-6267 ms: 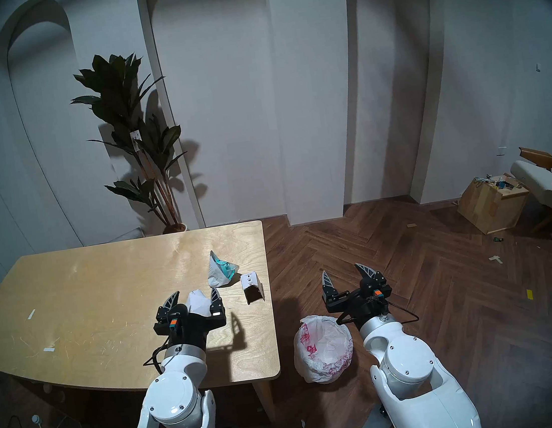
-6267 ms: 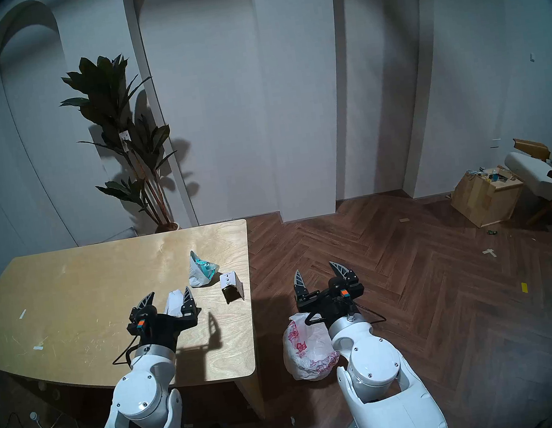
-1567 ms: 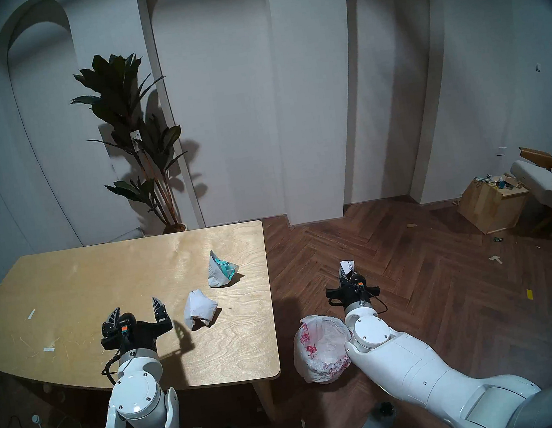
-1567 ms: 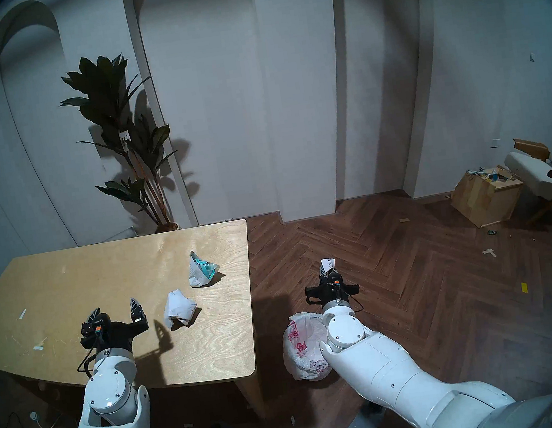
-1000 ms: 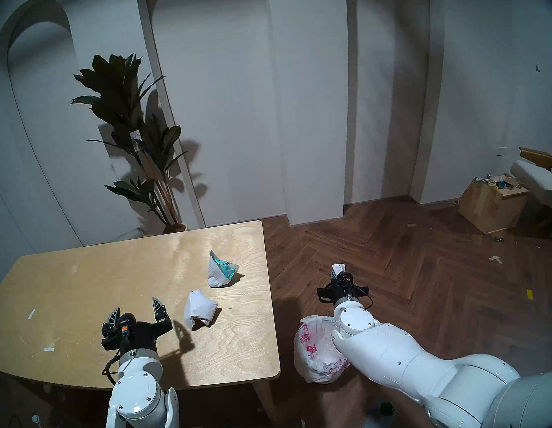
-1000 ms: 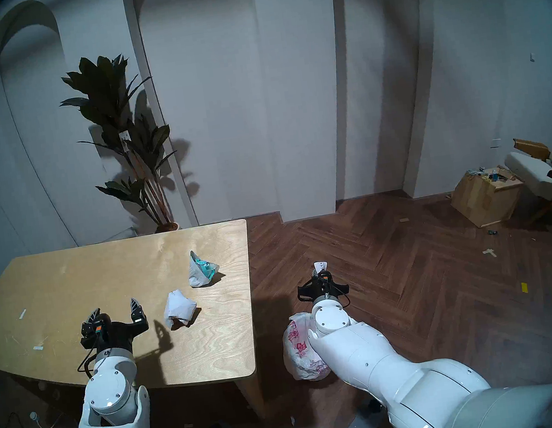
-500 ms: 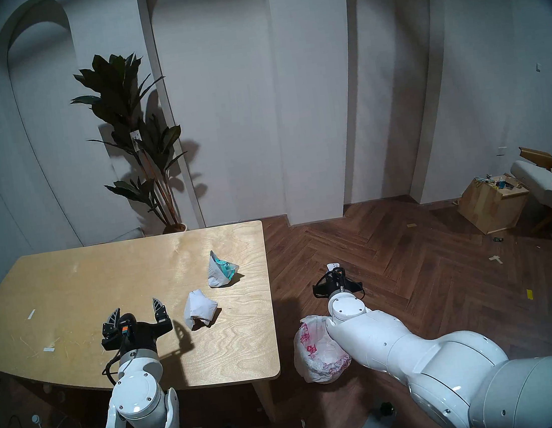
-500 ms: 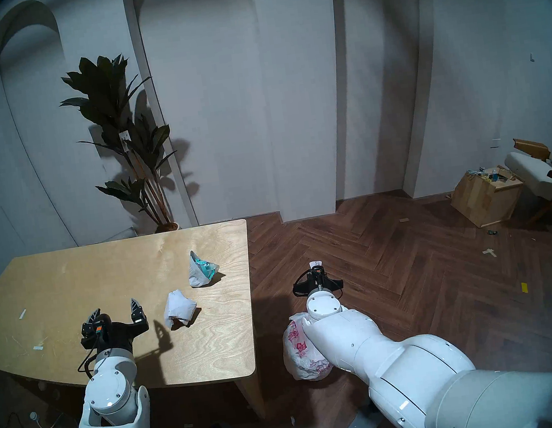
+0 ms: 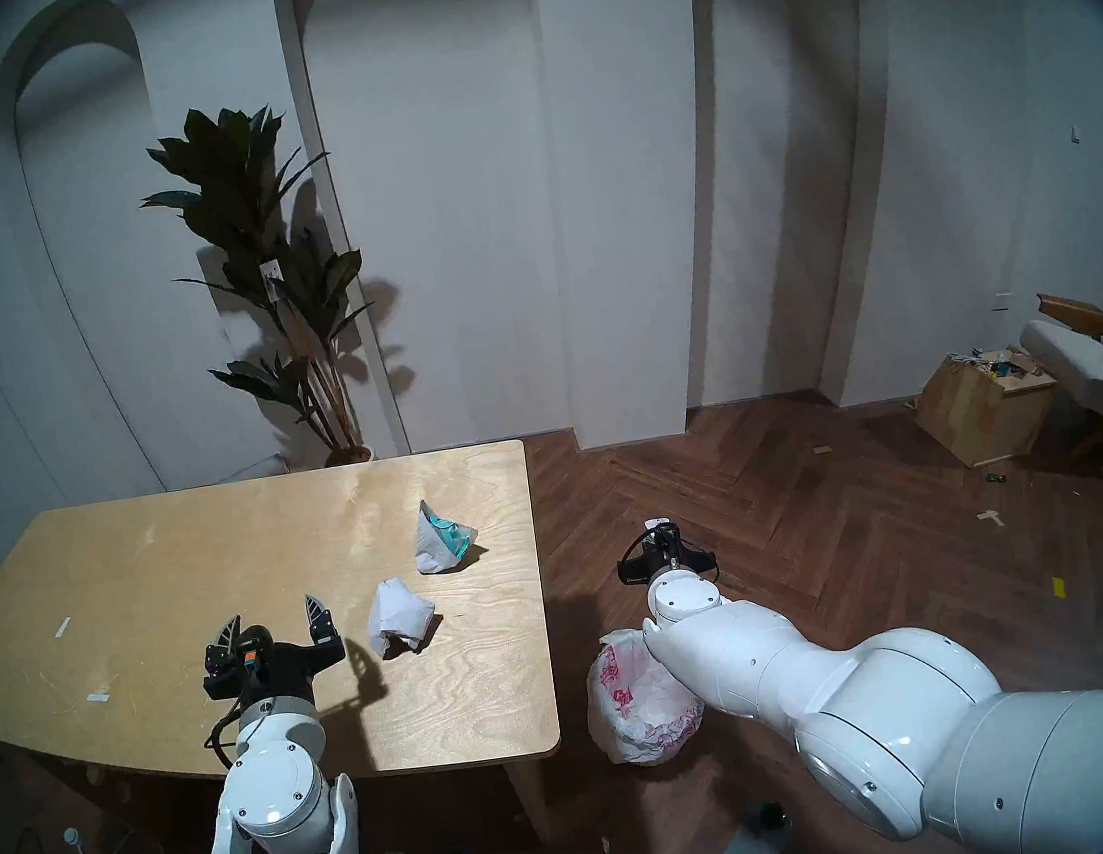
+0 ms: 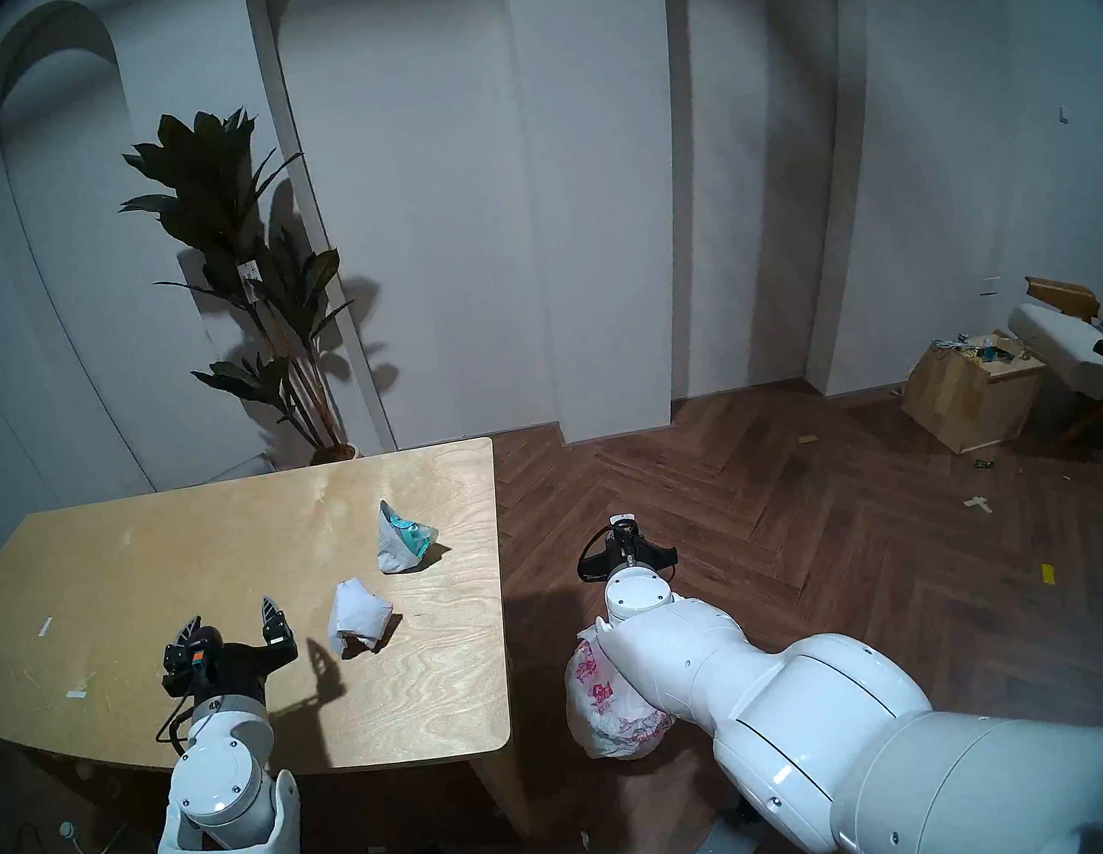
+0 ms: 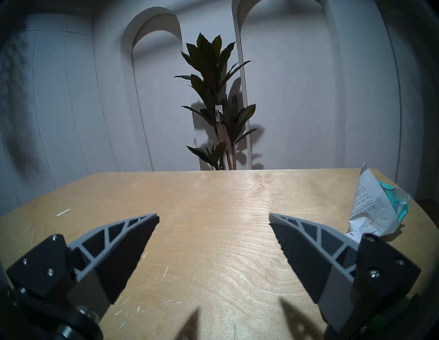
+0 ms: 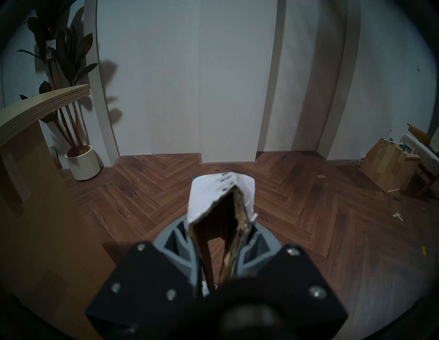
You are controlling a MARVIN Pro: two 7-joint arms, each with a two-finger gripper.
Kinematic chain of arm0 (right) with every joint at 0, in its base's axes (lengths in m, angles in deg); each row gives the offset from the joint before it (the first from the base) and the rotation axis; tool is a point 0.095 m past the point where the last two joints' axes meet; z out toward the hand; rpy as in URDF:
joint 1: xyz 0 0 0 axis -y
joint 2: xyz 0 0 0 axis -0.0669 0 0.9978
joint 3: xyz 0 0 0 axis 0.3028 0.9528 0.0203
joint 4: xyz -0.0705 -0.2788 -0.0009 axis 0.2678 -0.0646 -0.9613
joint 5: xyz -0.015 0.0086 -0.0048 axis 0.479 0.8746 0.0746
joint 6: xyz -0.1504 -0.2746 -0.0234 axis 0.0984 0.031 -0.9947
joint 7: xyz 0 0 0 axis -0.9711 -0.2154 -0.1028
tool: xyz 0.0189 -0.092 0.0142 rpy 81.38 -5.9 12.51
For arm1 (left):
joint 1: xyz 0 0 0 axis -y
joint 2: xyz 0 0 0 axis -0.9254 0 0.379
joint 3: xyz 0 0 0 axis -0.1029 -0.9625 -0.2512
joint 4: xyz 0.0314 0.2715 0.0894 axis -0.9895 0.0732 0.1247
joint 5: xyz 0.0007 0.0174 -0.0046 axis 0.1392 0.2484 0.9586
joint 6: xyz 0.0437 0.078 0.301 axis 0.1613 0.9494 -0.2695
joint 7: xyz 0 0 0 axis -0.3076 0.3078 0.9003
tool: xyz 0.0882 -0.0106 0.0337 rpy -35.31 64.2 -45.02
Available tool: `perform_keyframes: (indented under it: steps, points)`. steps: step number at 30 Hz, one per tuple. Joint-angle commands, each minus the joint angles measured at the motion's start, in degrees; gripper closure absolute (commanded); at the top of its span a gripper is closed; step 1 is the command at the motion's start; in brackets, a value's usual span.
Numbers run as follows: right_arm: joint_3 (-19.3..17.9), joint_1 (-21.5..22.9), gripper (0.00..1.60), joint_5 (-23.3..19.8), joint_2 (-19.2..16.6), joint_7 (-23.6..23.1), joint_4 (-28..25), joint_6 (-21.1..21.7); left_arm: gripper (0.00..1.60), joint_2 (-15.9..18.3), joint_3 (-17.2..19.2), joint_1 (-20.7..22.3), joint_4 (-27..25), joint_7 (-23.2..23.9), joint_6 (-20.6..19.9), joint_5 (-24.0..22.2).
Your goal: Put the trash into the trash bin on the ground
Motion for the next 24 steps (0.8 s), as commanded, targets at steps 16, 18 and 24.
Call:
perform_keyframes:
  steps: [16,18,24]
  points:
    - [0.4,3.6,1.6,1.1,2.4,-2.0,4.6,-2.1,0.0,0.1,0.0,0.6,-1.0,0.0,0.3,0.0]
    - [0.4,3.5,1.6,1.2,2.5,-2.1,5.0,-2.4,0.0,0.1,0.0,0.7,-1.0,0.0,0.3,0.0]
    - [0.4,3.5,1.6,1.4,2.2,-2.7,5.9,-3.2,0.0,0.1,0.0,0.7,-1.0,0.0,0.3,0.0]
